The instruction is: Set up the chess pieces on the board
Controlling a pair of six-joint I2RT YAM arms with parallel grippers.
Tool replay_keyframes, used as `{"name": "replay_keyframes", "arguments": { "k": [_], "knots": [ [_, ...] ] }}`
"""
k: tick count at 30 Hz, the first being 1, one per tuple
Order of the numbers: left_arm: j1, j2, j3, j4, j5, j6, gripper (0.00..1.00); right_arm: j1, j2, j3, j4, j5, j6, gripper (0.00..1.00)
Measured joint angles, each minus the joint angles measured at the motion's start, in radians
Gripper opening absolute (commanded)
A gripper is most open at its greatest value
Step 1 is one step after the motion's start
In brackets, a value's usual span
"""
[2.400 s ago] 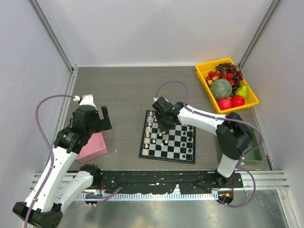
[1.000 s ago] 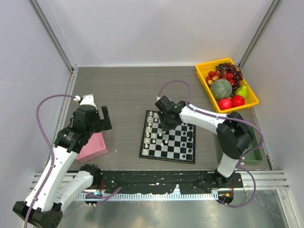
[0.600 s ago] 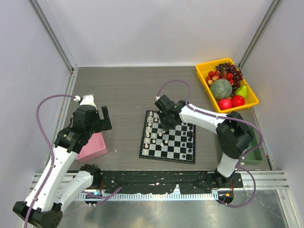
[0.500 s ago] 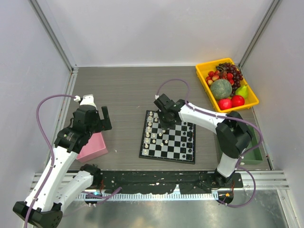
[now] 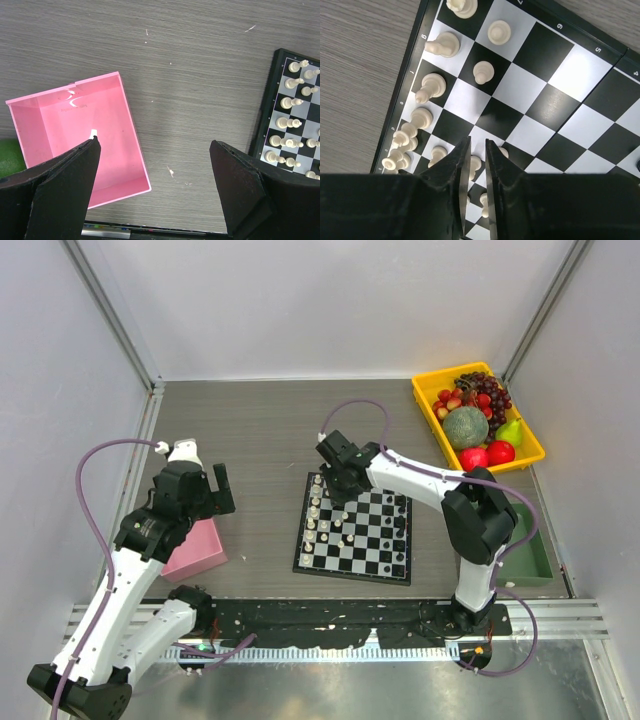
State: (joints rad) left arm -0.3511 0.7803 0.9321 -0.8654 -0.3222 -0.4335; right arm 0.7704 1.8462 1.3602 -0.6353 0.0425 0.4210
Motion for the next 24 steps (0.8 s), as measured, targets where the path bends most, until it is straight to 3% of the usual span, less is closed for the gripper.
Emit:
{"name": "replay_keyframes", "arguments": {
  "k": [3, 11, 15, 20, 24],
  "knots": [
    [0.0, 0.0, 0.0, 0.0, 0.0, 0.0, 0.99, 0.0, -0.005, -0.016, 0.006, 0.008, -0.001, 0.35],
    [0.0, 0.014, 0.0, 0.001, 0.003, 0.0, 0.99, 0.001, -0.039, -0.101, 0.002, 0.016, -0.001, 0.36],
    [0.0, 0.015, 0.0, 0.001, 0.004, 0.0, 0.99, 0.001, -0.039, -0.111, 0.002, 0.016, -0.001, 0.31],
    [0.0, 0.015, 0.0, 0.001, 0.004, 0.0, 0.99, 0.001, -0.039, -0.111, 0.004, 0.016, -0.001, 0.14],
    [0.0, 0.015, 0.0, 0.001, 0.004, 0.0, 0.99, 0.001, -0.039, -0.109, 0.003, 0.015, -0.004, 0.11]
  ]
}}
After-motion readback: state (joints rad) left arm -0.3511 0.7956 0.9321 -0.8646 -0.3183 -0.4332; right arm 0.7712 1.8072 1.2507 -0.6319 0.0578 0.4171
